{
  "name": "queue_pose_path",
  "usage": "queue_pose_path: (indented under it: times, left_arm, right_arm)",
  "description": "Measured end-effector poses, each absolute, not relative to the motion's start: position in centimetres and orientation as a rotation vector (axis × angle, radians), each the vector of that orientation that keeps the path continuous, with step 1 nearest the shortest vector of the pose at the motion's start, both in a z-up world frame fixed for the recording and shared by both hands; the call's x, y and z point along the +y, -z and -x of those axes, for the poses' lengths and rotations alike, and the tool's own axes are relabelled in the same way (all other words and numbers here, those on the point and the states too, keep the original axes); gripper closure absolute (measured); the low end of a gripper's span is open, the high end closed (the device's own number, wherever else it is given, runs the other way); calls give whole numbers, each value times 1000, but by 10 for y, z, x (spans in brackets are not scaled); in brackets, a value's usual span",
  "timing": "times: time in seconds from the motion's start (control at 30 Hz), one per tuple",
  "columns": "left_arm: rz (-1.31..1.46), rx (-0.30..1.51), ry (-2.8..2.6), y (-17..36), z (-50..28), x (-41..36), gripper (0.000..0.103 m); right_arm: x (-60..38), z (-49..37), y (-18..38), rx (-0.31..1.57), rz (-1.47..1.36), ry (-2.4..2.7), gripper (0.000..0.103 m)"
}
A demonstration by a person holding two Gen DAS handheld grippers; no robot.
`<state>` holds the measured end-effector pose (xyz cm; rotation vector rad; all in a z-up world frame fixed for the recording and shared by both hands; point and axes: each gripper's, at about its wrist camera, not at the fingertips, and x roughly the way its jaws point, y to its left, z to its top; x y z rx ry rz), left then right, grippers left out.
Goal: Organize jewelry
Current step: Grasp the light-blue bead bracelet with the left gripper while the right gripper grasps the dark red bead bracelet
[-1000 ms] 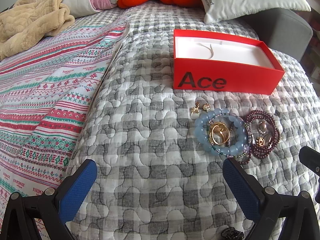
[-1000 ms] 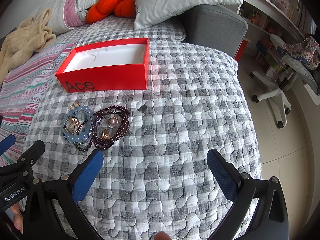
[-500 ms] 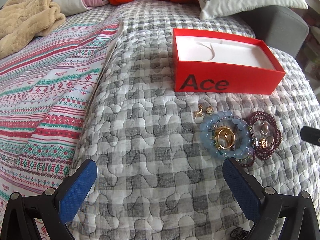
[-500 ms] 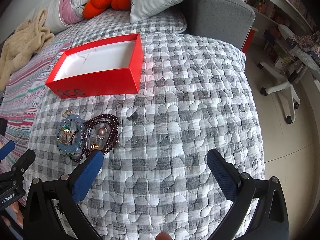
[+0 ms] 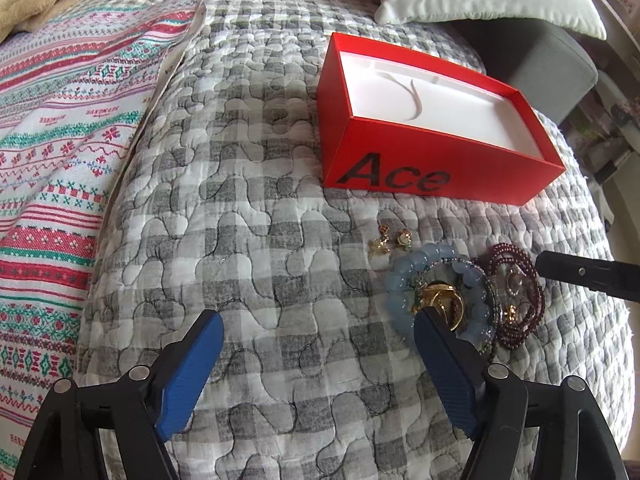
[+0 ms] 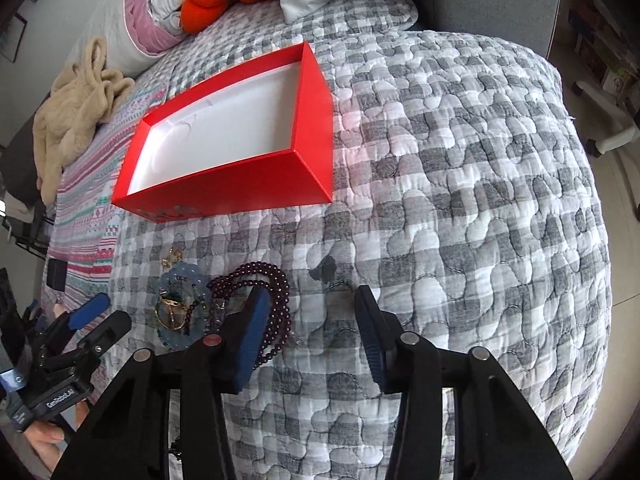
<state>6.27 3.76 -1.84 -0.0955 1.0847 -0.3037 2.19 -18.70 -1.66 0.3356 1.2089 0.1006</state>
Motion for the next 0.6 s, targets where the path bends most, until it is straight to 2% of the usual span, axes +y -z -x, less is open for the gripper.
queue_pose_path:
  times: [0.2, 0.27, 0.3, 0.33, 0.37, 0.53, 0.6]
  left_arm:
    - [126, 1088, 362, 20, -68, 35, 37]
    - [131, 1089, 368, 20, -69, 34, 43]
    - [132, 1089, 373, 20, -68, 34, 47]
    - [135, 1089, 379, 21, -69, 34, 48]
    - [142, 1092, 387, 21, -69, 34, 51]
    - [197, 1104, 425, 24, -75, 35, 59]
    - [223, 1113, 443, 26, -77, 35, 69]
  right_arm:
    - [-177, -27, 20, 1216, -299, -102, 82]
    - [-173, -26, 20, 1211, -270, -101, 83]
    - [-172, -25, 20, 1208, -261, -108, 87]
    - [-170, -25, 21, 1207, -261, -122, 96]
    - [-168, -25, 20, 1208, -265, -132, 100]
    - [-171, -17, 4, 1154, -256, -120, 101]
    - [-175, -12, -7, 1123, -272, -126, 101]
